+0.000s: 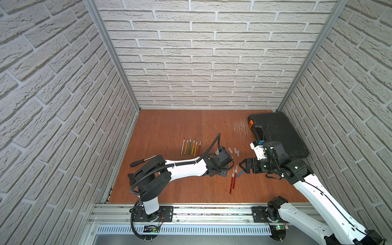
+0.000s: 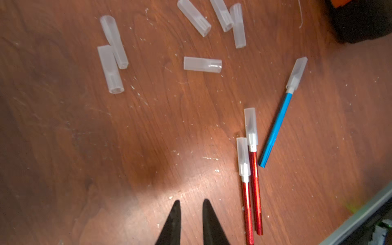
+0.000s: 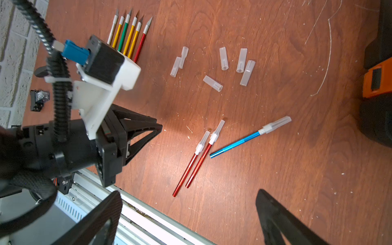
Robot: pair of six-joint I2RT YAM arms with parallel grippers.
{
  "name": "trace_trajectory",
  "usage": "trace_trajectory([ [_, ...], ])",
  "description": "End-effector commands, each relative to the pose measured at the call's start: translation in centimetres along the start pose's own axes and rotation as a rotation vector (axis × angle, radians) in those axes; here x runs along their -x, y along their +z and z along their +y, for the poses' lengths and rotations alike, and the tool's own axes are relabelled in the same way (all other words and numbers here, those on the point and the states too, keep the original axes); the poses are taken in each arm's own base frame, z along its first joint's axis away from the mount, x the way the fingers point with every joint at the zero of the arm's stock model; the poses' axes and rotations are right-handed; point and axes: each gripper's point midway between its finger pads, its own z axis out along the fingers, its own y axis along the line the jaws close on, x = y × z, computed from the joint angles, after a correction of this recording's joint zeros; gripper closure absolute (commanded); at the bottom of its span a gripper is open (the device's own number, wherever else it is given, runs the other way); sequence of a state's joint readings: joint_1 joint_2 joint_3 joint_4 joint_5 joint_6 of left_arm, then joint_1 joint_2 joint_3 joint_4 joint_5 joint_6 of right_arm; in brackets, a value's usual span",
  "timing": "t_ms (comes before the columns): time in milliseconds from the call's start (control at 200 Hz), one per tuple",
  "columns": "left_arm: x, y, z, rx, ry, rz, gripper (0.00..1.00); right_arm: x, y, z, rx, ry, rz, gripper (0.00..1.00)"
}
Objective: Remove protective caps from carving knives
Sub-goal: Pick up the carving knife from the center of the board.
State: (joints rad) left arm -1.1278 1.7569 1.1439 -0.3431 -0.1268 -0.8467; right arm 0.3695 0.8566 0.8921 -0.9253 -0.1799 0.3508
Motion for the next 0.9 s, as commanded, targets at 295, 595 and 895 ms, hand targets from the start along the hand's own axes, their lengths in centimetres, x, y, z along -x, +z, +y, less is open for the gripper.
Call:
trace_trajectory([
  [295, -0.5, 0.8, -4.5, -0.081, 0.006, -0.002, 0.77, 0.5, -0.6, -0.1, -0.016, -0.016, -0.03, 0.02],
  [595, -2.0, 1.8, -6.4, -0.12, 0.047, 0.038, 0.75, 0.6, -0.9, -0.1, -0.017, -0.015, -0.051, 0.02],
  [895, -3.5, 2.6, -7.0, -0.114, 0.084, 0.073, 0.73, 0.6, -0.8, -0.5, -0.035, -0.01, -0.048, 0.02],
])
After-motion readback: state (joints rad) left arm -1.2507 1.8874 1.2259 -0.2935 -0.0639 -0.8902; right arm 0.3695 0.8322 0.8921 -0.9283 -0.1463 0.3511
